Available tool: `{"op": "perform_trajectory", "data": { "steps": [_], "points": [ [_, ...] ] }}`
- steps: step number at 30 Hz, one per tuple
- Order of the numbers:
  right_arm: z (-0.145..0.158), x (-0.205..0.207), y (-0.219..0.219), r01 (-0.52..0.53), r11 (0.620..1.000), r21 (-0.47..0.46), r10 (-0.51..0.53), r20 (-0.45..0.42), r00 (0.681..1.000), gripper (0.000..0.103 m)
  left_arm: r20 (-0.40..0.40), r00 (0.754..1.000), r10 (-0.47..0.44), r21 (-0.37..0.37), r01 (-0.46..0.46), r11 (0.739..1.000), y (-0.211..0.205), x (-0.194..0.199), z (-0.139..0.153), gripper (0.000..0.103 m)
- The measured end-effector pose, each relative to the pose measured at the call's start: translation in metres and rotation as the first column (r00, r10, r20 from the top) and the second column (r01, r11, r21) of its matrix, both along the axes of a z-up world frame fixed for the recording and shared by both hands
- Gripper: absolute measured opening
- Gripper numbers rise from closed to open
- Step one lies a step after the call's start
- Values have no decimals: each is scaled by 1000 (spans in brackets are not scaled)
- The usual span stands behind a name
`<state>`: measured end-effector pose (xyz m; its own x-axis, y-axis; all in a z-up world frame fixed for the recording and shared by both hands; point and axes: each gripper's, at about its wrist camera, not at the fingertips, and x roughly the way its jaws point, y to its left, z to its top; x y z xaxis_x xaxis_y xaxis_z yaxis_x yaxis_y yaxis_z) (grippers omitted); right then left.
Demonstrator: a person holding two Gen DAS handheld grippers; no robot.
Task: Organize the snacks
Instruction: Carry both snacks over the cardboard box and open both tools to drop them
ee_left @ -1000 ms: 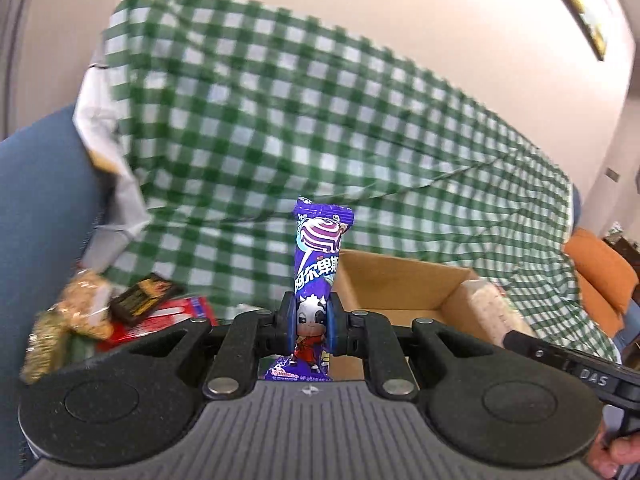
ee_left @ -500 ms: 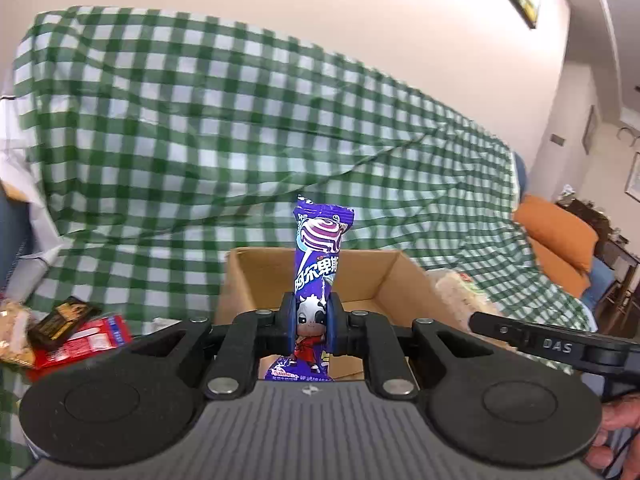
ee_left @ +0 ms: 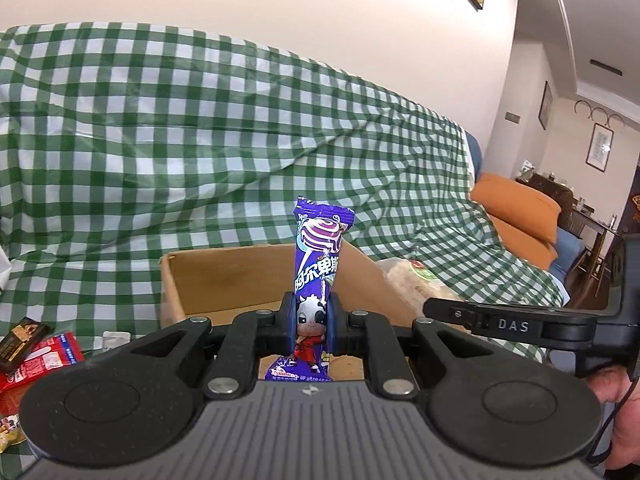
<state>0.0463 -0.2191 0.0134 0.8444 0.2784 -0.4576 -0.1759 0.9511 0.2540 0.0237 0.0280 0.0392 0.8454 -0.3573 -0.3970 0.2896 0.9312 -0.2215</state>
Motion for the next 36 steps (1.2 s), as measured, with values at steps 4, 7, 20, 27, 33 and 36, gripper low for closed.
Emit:
{"op": "perform_trajectory", "data": {
  "steps": [4,7,20,27,33,36],
  "points": [
    [0,0,1,0,1000,-3,0,0,1000,38,1,1000,-8,-5,8,1000,0,0,-1,16],
    [0,0,1,1,1000,-2,-1,0,1000,38,3,1000,-18,-10,18,1000,0,-1,0,16],
    [-1,1,-1,-6,1000,-4,6,-1,1000,39,-22,996,-85,-45,84,995,0,2,-2,20],
    [-2,3,-1,0,1000,-6,0,-21,1000,43,-22,996,-89,-30,88,996,-3,2,-3,21],
    [-3,5,0,8,1000,-18,-8,-30,1000,48,-26,996,-87,-26,86,996,-3,1,-4,21],
    [-4,5,0,7,1000,-29,-8,-29,1000,48,-26,996,-85,-24,84,996,-3,1,-4,21]
  ]
}}
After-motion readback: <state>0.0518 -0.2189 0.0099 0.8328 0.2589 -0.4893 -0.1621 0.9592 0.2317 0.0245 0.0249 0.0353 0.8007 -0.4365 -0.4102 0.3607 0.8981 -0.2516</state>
